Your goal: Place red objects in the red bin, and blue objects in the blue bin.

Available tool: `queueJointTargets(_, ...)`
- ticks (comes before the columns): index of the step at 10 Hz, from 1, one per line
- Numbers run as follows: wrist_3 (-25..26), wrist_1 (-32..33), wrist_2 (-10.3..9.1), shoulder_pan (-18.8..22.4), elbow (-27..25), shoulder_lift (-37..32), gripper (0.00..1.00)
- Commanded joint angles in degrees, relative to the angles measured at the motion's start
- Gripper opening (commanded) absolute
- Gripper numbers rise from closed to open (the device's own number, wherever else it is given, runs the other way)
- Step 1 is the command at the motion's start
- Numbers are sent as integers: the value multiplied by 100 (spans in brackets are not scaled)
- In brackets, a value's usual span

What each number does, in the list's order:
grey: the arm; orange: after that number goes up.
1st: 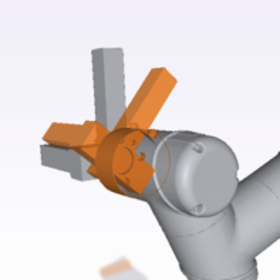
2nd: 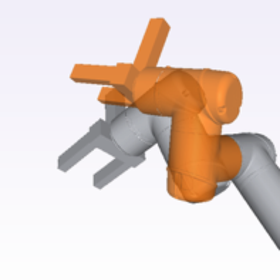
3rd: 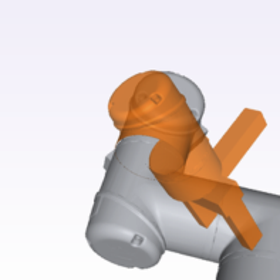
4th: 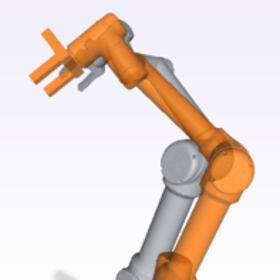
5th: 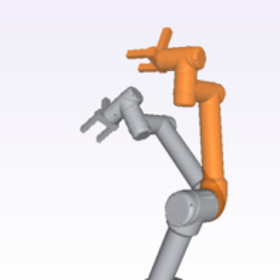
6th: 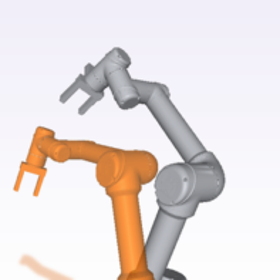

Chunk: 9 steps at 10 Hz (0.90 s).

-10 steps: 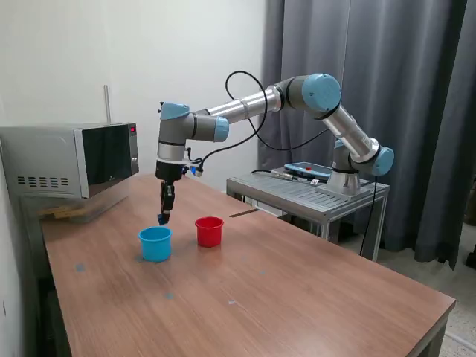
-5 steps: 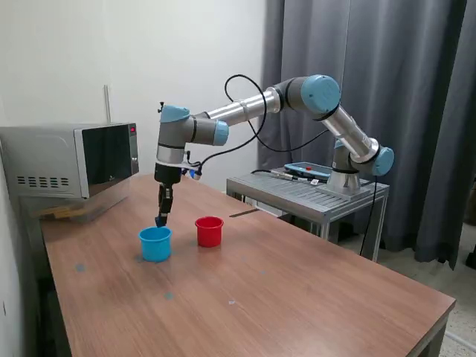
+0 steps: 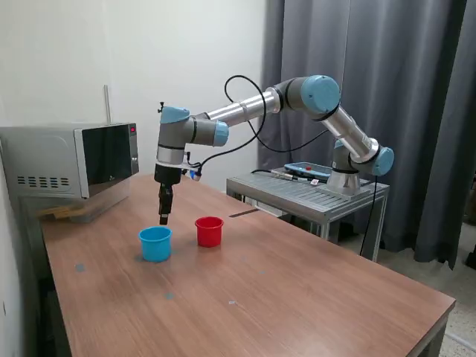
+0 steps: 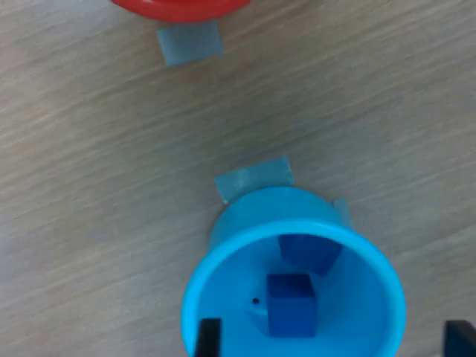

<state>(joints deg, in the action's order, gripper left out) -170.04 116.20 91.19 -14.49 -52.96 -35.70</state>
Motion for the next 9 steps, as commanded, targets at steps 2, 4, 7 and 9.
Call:
queueJointTargets(2,24,-1,13,8,5,2,100)
queueJointTargets(4,15,-27,13,8,31,2,100)
queueJointTargets(7,-20,-62,4,8,5,-94,100)
queueJointTargets(9,-29,-474,-4,16,23,-323,100)
